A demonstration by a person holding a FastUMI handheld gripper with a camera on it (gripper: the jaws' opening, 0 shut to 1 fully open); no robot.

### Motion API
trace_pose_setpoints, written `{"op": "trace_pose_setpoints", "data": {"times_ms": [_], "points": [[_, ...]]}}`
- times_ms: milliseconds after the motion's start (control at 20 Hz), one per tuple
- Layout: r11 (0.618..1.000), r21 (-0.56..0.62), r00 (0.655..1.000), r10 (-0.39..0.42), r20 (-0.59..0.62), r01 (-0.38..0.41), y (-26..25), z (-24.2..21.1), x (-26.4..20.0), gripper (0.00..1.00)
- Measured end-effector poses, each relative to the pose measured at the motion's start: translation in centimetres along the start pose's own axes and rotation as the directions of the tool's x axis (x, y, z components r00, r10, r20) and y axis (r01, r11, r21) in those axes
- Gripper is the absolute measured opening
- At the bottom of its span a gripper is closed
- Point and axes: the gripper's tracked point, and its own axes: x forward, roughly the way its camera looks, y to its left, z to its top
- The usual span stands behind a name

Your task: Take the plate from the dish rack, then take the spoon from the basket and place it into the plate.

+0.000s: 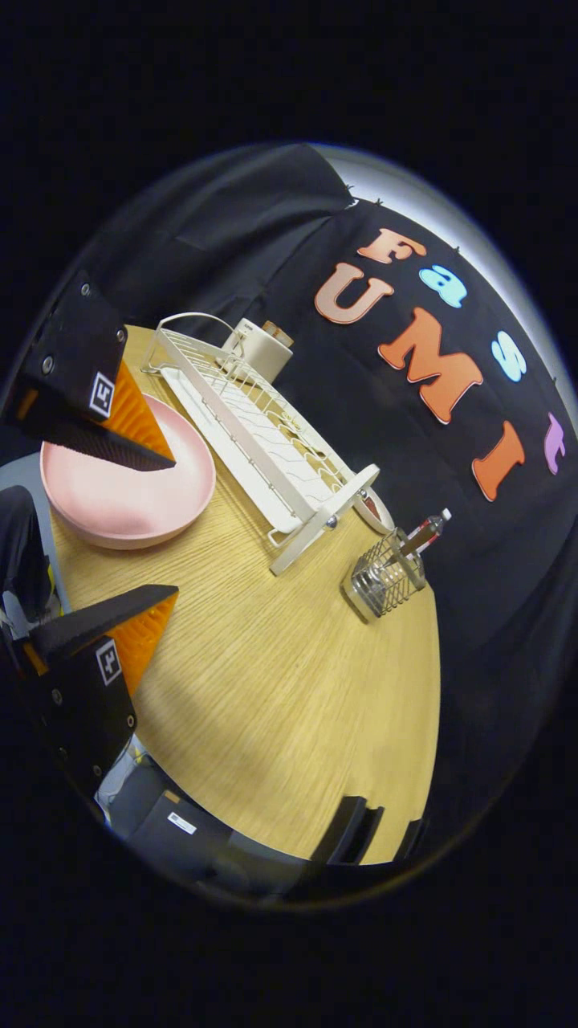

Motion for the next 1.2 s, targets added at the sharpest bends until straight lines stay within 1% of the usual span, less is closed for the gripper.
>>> {"op": "trace_pose_setpoints", "data": {"times_ms": [50, 100, 150, 250, 300, 400, 600, 750, 900, 1050, 1200], "points": [[0.999, -0.033, 1.000, -0.008, 0.018, 0.008, -0.1, 0.7, -0.2, 0.88], [0.998, -0.067, 0.999, -0.015, 0.039, 0.017, -0.2, 1.5, -0.3, 0.94], [0.995, -0.099, 0.998, -0.017, 0.062, 0.023, -0.3, 2.4, -0.6, 0.97], [0.986, -0.162, 0.993, -0.022, 0.117, 0.041, -0.5, 4.4, -1.0, 0.98], [0.979, -0.195, 0.988, -0.033, 0.153, 0.063, -0.8, 5.6, -1.2, 0.98], [0.954, -0.274, 0.970, -0.053, 0.237, 0.119, -1.3, 8.2, -1.4, 0.98], [0.880, -0.398, 0.911, -0.084, 0.404, 0.258, -2.4, 13.7, -1.0, 0.98], [0.845, -0.425, 0.869, -0.088, 0.487, 0.324, -2.5, 17.1, 0.1, 0.98], [0.822, -0.440, 0.842, -0.083, 0.533, 0.360, -2.1, 19.3, 1.9, 0.99], [0.814, -0.441, 0.825, -0.079, 0.559, 0.378, -1.8, 21.2, 4.2, 0.99], [0.803, -0.451, 0.827, -0.090, 0.555, 0.390, -2.1, 22.2, 7.4, 0.97]]}}
